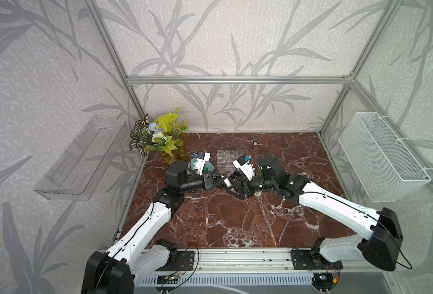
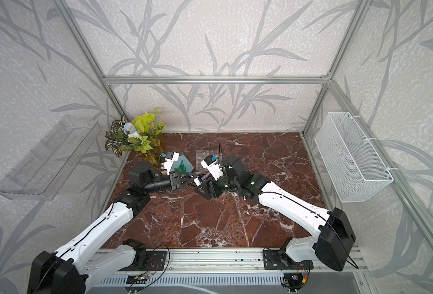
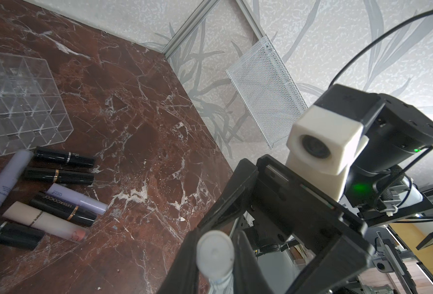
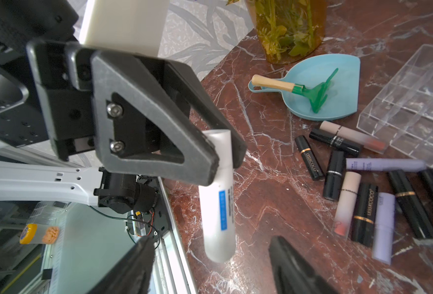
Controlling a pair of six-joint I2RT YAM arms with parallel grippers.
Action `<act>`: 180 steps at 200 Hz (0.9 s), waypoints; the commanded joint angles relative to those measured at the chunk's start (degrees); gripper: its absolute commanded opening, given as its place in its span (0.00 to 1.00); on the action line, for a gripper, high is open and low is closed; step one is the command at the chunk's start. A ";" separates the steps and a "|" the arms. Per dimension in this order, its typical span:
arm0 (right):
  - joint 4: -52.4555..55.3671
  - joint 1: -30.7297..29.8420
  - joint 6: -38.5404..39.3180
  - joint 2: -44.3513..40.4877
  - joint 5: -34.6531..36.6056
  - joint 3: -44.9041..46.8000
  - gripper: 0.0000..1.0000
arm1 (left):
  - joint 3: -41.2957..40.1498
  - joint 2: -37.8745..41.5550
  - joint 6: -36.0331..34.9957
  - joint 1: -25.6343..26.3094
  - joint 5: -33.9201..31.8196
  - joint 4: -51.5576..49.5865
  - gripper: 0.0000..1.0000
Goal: Arrange the lipsticks in the organizer
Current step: Pick up the lipstick at the center of the board, then place the lipstick in the storage box.
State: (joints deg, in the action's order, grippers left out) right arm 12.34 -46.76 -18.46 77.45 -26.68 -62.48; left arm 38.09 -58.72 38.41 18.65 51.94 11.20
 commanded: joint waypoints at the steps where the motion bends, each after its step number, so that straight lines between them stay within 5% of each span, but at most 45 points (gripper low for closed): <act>1: 0.67 0.33 -0.07 -2.51 3.27 1.21 0.86 | 1.08 -0.48 -5.58 0.07 -6.91 -3.17 0.05; 44: 0.36 2.59 -1.97 -5.48 6.58 4.32 0.91 | 2.87 -6.41 -13.16 0.02 -22.86 -6.73 0.03; 91: 3.73 3.17 -2.00 -11.23 12.03 8.25 0.91 | 5.46 -16.34 -20.27 0.24 -42.76 3.11 0.04; 180: -1.75 4.55 -3.64 -12.48 12.45 13.52 0.91 | 16.28 -32.50 -30.76 3.58 -52.47 16.72 0.04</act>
State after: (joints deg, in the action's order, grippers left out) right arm 14.61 -42.87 -21.50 63.59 -13.96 -49.36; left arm 51.53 -88.33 11.90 21.63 3.64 22.46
